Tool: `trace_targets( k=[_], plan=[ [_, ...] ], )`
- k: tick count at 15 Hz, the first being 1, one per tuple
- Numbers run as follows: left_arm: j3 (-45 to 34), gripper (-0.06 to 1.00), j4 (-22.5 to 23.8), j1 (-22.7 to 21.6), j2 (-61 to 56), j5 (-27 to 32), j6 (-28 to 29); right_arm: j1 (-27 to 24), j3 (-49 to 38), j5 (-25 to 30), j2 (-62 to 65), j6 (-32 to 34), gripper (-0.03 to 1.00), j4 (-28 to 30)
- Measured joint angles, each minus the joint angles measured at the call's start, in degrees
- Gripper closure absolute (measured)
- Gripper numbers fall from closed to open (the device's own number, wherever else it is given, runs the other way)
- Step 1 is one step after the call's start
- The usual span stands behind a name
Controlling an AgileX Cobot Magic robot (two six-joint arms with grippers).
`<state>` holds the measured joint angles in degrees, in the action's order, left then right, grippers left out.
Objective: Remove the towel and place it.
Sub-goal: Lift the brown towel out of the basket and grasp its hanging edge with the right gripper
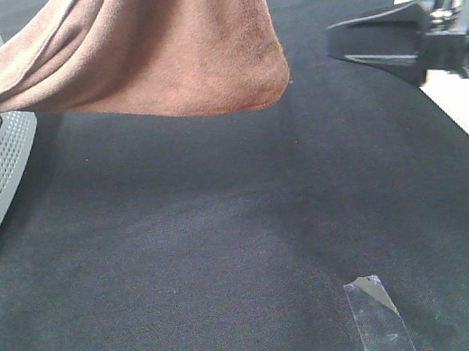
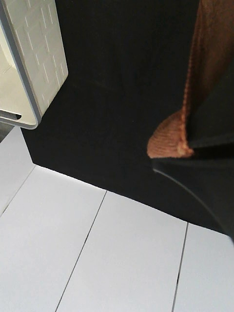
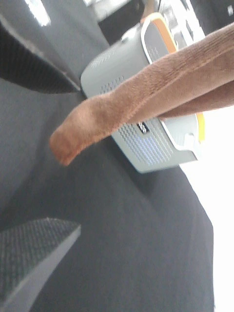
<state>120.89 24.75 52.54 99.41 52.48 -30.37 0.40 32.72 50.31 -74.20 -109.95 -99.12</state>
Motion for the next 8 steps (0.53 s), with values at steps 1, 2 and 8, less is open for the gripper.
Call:
trace_targets(
  k=[1, 2, 8],
  plan=[
    [0.0, 0.94, 0.0, 0.0, 0.0, 0.0, 0.0, 0.9, 0.9, 1.6, -2.3, -0.2, 0.28, -0.2],
    [0.0, 0.94, -0.1, 0.0, 0.0, 0.0, 0.0, 2.6, 1.7, 2.0, -3.9, -0.5, 0.28, -0.5],
    [0.0, 0.94, -0.3, 0.0, 0.0, 0.0, 0.0, 16.6, 9.4, -9.6, -9.9, -1.9, 0.28, -0.5]
  ],
)
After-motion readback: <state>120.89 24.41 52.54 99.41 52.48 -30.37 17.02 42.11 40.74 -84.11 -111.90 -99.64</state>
